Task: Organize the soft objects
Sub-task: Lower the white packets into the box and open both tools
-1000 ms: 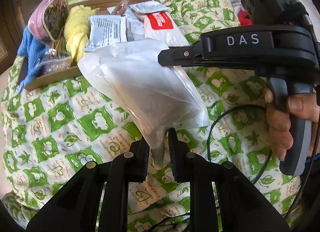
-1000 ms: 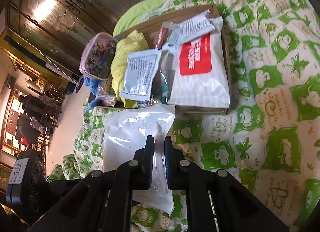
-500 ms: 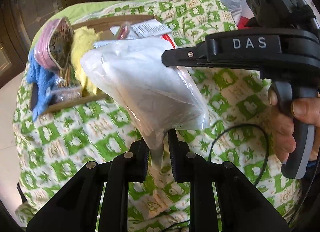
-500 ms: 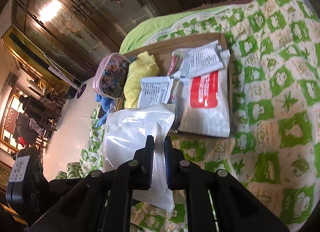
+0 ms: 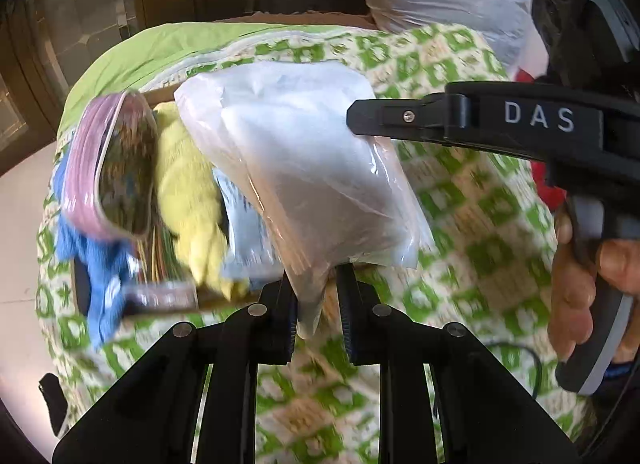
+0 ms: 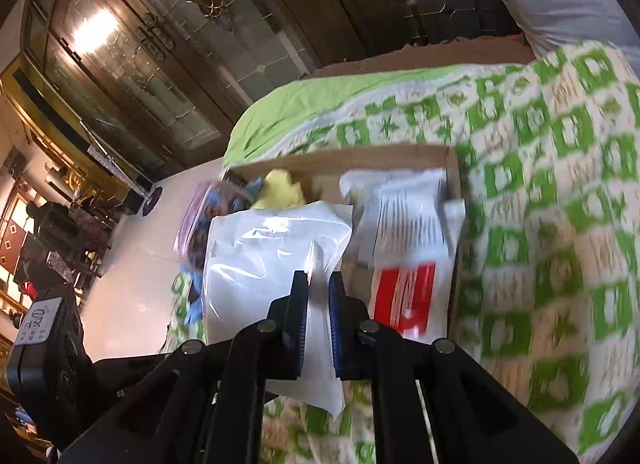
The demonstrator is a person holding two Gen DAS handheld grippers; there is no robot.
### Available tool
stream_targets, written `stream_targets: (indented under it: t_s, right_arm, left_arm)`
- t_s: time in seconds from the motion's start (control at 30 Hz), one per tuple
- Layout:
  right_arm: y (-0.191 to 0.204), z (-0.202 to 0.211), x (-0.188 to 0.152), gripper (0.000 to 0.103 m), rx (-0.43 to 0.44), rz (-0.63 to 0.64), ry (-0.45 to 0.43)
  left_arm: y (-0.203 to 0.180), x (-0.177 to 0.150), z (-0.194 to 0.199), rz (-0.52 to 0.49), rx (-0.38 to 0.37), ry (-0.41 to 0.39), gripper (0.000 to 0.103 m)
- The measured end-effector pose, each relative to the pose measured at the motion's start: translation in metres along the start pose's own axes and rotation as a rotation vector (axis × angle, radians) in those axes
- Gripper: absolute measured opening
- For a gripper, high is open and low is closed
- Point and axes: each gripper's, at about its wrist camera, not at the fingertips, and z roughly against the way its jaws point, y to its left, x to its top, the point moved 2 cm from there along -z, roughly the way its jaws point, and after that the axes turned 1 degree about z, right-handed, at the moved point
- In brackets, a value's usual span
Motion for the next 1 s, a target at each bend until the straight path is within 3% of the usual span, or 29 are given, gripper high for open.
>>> stream_targets:
  t_s: [0.33,0.57,0.73,0.8,0.93,1.0]
  right_arm:
    - [-0.024,-0.044,0.027,0.008,-0.041,-0.02,0.02]
    - [-0.039,-0.066,0.03,0.01,-0.07,-0.042,0.043]
    - [-0.037,-0.055,0.032,0.013,-0.093,-0.025,-0.006]
    - [-0.038,-0.05,0.033,0.013,-0.1,-0.021,-0.024]
    - [-0.04,-0.041,0.03,0.058,-0.093,-0.038,-0.061]
    - [-0.041,-0.036,0.027,0.059,-0.098,-0.034,-0.08]
  left_arm:
    - [0.022,0.026,-0.047,0.054,0.011,0.048,0.017]
    - [0.024,0.031,-0.047,0.045,0.018,0.028,0.018]
    - [0.019,0.027,-0.034,0.025,0.058,-0.004,0.041]
    - [0.017,0.023,-0.026,0.011,0.083,-0.018,0.056]
    - [0.013,0.013,-0.007,-0.005,0.127,-0.046,0.057]
    - [0.012,0.004,0.001,-0.001,0.139,-0.058,0.057]
